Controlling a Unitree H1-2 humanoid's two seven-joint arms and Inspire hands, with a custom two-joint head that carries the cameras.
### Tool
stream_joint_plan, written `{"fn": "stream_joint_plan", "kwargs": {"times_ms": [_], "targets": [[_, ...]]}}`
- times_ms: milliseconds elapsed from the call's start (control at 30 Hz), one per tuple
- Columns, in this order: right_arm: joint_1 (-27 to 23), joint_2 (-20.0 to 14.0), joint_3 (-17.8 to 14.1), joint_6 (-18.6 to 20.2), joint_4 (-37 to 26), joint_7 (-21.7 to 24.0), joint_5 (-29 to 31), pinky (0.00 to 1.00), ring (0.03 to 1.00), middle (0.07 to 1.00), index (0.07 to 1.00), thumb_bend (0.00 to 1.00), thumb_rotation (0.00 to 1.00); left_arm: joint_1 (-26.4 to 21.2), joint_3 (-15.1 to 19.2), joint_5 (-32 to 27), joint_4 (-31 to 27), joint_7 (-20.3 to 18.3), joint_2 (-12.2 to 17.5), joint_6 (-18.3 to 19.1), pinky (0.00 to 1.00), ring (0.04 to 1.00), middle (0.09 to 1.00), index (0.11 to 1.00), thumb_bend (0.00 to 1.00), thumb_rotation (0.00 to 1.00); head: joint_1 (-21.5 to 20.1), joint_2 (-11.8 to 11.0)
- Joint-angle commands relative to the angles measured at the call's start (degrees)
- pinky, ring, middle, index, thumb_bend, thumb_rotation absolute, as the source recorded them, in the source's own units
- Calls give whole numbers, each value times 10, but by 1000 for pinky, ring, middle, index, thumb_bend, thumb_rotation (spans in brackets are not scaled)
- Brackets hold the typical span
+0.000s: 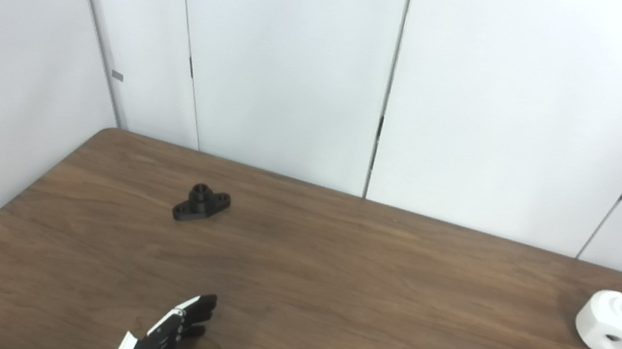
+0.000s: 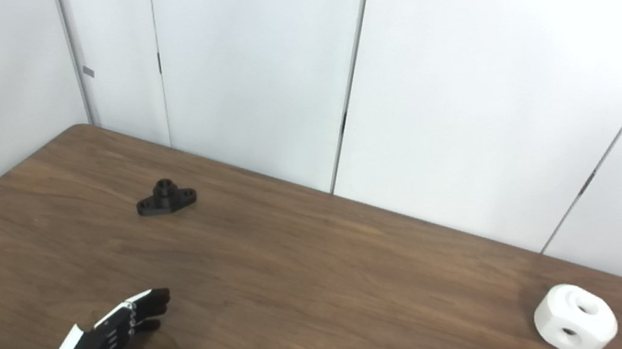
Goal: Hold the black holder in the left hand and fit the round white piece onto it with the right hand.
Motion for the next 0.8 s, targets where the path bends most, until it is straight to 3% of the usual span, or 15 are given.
{"fn": "stream_joint_plan", "kwargs": {"times_ms": [0,233,367,633,767], "targets": [[93,-4,3,2,-28,1,12,1000,1000,1000,1000,497,1000,-24,24,24,-41,23,-26,37,786,849,861,827,795,138,0,1],[94,-5,3,0,-23,7,20,1000,1000,1000,1000,480,1000,-88,61,128,-70,25,26,114,812,856,867,830,840,136,12,-7],[91,-6,4,-12,-16,9,15,1000,1000,1000,1000,481,1000,-128,82,177,-54,31,48,123,793,844,861,812,862,127,18,-7],[89,-5,8,-25,-8,9,7,1000,1000,1000,1000,507,1000,-182,113,194,-43,18,71,158,821,856,845,772,841,105,19,-7],[89,-4,10,-23,-10,8,5,1000,1000,1000,1000,517,1000,-201,127,194,-24,14,89,171,787,854,849,764,846,121,20,-7]]}}
